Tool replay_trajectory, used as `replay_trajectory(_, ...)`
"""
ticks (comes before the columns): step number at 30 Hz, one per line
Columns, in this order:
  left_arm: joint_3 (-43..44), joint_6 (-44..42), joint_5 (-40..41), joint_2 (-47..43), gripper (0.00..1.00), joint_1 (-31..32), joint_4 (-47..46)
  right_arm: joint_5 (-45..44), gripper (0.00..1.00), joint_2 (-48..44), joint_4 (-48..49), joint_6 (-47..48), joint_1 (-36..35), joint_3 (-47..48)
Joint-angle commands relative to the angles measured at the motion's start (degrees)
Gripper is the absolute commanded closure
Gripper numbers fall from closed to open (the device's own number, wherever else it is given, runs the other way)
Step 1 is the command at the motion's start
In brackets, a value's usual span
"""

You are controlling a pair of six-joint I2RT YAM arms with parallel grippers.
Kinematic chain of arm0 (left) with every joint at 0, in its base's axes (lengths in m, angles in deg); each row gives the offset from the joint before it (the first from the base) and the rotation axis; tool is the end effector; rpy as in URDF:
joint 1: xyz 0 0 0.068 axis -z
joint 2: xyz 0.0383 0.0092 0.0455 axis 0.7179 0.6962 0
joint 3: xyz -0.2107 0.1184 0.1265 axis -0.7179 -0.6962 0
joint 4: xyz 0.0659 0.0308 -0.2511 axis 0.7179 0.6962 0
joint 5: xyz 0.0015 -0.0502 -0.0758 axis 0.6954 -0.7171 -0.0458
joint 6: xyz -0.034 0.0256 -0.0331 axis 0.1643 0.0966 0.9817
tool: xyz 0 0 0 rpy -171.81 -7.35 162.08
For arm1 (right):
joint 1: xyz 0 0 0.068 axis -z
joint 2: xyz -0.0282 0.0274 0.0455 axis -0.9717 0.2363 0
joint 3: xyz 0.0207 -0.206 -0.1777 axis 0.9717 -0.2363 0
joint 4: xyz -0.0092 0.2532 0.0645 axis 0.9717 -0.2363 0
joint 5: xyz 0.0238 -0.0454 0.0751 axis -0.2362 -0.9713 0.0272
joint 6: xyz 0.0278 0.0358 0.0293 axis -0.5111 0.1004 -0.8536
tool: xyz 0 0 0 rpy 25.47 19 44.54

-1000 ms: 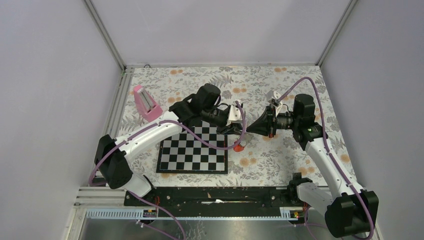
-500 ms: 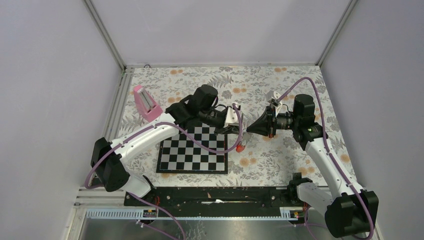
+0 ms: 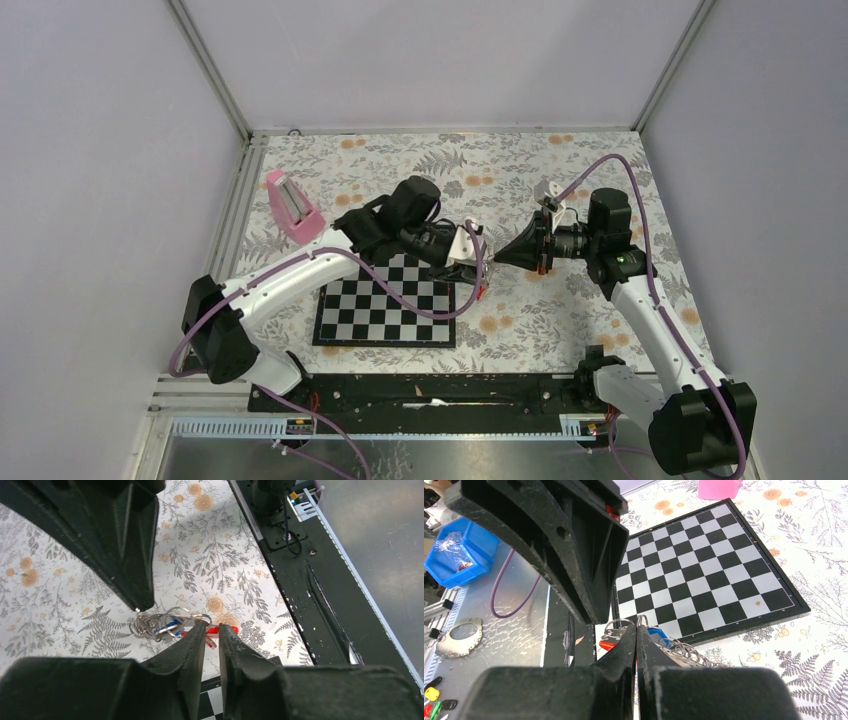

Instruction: Put the keys on the keyring

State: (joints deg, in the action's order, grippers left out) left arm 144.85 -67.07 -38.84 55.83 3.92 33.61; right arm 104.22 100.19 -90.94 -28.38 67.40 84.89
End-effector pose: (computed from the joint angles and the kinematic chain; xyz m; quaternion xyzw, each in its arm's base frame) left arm 0.1881 -0.2646 0.3370 0.7015 0.4520 -0.4120 0.3659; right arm 0.2045 0.0666 0.3091 -0.4382 0.5941 0.4865 0.4672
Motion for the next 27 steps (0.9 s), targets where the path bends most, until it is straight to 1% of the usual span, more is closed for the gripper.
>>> replay_trajectory(1, -0.52, -1.86, -3.01, -1.84, 0.74, 1.32, 0.32, -0.13, 1.0, -0.49, 1.35, 0.83, 0.4, 2.07)
replay_trajectory(3, -0.43, -2.11, -2.68, -1.51, 0.72, 1.73, 0.55, -0.02, 1.0, -0.54, 1.26, 0.88, 0.4, 1.98)
replay_trajectory(7, 0.65, -5.26, -1.04, -1.96, 0.68, 1.88, 3.8, 0.87, 1.0, -1.08, 0.8, 2.22, 0.7, 1.49)
replay_trajectory(10, 1.93, -6.89, 1.02, -3.14, 0.62, 1.73, 6.82, 1.36, 1.0, -1.17, -1.75, 5.48, 0.87, 1.37)
replay_trajectory(13, 3.12, -8.41, 2.68, -4.42, 0.55, 1.14, 9.37, 3.61, 1.0, -1.36, -1.82, 6.66, 1.01, 0.91)
replay_trajectory(16, 3.49, -8.48, 2.99, -5.38, 0.52, -0.65, 9.58, 5.94, 1.0, -1.26, -1.87, 7.31, 1.01, 1.05)
replay_trajectory(17, 3.3, -7.7, 3.32, -5.5, 0.51, -1.19, 8.55, 6.91, 1.0, -1.22, -1.89, 7.5, 0.97, 1.22)
replay_trajectory(22, 0.78, -0.24, 8.63, -4.43, 0.5, -1.91, -2.76, 9.85, 1.0, -0.91, -1.84, 7.12, 1.01, 2.18)
replay_trajectory(27, -0.02, 1.91, 5.8, -2.14, 0.54, -1.94, -6.36, 10.46, 1.0, -1.09, -1.88, 6.5, 1.02, 2.13)
